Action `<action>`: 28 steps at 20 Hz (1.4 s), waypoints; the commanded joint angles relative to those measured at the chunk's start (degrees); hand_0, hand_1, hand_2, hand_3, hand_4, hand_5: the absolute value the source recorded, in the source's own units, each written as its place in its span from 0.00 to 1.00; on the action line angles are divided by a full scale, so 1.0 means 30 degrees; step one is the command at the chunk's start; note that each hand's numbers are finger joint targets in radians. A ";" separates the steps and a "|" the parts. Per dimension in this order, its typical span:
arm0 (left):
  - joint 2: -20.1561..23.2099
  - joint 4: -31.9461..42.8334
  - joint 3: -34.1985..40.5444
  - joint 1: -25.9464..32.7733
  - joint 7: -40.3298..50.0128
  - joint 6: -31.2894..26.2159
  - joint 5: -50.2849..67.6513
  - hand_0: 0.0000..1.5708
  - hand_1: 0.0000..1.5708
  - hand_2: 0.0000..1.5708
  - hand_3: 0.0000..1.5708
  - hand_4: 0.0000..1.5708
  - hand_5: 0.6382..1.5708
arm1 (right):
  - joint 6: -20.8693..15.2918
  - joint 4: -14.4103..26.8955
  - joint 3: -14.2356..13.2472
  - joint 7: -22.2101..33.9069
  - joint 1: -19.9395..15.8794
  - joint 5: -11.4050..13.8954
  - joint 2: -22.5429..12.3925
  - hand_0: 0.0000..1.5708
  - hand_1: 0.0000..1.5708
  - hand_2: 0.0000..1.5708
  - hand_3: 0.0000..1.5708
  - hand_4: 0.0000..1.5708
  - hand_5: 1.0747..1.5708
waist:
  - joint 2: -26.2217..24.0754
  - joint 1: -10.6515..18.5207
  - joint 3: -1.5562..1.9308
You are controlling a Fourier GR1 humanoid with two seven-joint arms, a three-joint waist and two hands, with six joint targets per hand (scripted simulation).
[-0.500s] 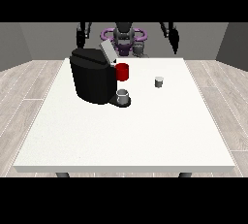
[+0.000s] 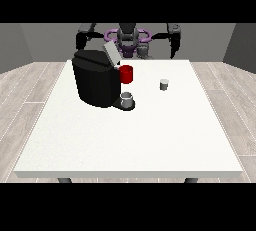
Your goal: Insert the coffee pod into the coffee machine and close the lid
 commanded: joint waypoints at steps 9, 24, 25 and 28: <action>0.4190 0.5820 0.1086 -0.3250 -0.1093 -0.0333 -0.3953 0.00 0.00 0.00 0.00 0.00 1.00 | 0.0057 -0.1377 0.0721 -0.0243 -0.0935 0.0072 0.0439 0.00 0.00 0.00 0.00 0.19 1.00 | 0.2293 -0.2336 -0.0044; 0.6243 1.3324 0.1252 -0.8148 -0.2666 0.0064 -0.7387 0.00 0.00 0.00 0.00 0.00 1.00 | -0.1332 -0.1127 0.1921 -0.0118 -0.2671 0.1451 0.0691 0.00 0.00 0.00 0.00 0.33 1.00 | 0.5995 -0.3001 -0.0052; 0.6704 1.3124 0.1250 -0.8050 -0.2436 -0.0525 -0.7361 0.00 0.00 0.00 0.00 0.00 1.00 | -0.0601 -0.0066 0.0670 -0.1266 -0.2312 0.0746 0.0167 0.00 0.00 0.00 0.00 0.30 1.00 | 0.5939 -0.3035 -0.0039; 0.6258 1.4363 0.0666 -0.9030 -0.2171 -0.0573 -0.8268 0.00 0.00 0.00 0.00 0.00 1.00 | -0.0424 -0.0304 0.0385 -0.0069 -0.3342 0.0479 -0.0172 0.00 0.00 0.00 0.00 0.33 1.00 | 0.5382 -0.3047 -0.0040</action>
